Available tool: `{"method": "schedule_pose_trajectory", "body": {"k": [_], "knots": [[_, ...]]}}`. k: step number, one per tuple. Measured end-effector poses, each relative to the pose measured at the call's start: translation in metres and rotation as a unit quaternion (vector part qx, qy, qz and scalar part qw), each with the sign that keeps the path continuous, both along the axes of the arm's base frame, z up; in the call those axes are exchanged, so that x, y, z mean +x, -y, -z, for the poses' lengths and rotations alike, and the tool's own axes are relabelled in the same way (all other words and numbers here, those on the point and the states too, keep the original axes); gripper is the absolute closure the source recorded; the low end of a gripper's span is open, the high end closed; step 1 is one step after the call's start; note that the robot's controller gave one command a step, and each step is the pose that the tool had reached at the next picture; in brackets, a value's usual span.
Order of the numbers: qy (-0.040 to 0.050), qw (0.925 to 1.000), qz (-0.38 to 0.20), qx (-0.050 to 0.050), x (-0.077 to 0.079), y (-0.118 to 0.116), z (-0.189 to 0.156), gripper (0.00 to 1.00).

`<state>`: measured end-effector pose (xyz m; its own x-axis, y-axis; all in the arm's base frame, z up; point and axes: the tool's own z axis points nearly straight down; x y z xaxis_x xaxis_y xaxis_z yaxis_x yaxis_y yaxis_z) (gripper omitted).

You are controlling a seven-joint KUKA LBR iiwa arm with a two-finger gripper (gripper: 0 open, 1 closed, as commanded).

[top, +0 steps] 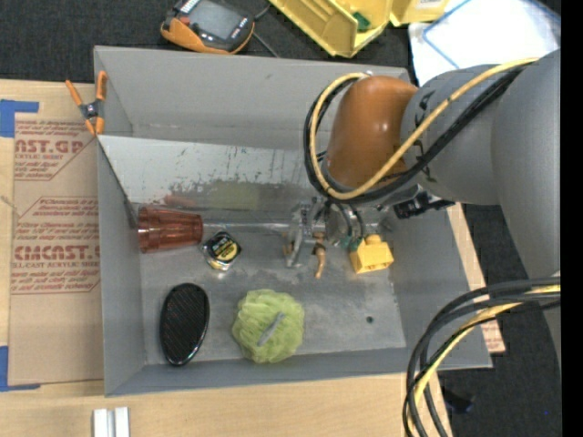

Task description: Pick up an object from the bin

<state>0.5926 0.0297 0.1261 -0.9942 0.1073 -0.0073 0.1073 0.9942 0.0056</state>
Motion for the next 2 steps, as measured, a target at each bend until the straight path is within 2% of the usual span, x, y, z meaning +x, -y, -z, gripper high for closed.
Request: {"method": "schedule_pose_trajectory", "body": {"k": [2], "knots": [[0.0013,1.0,0.0,0.001,0.0,-0.001,-0.033,1.0]]}}
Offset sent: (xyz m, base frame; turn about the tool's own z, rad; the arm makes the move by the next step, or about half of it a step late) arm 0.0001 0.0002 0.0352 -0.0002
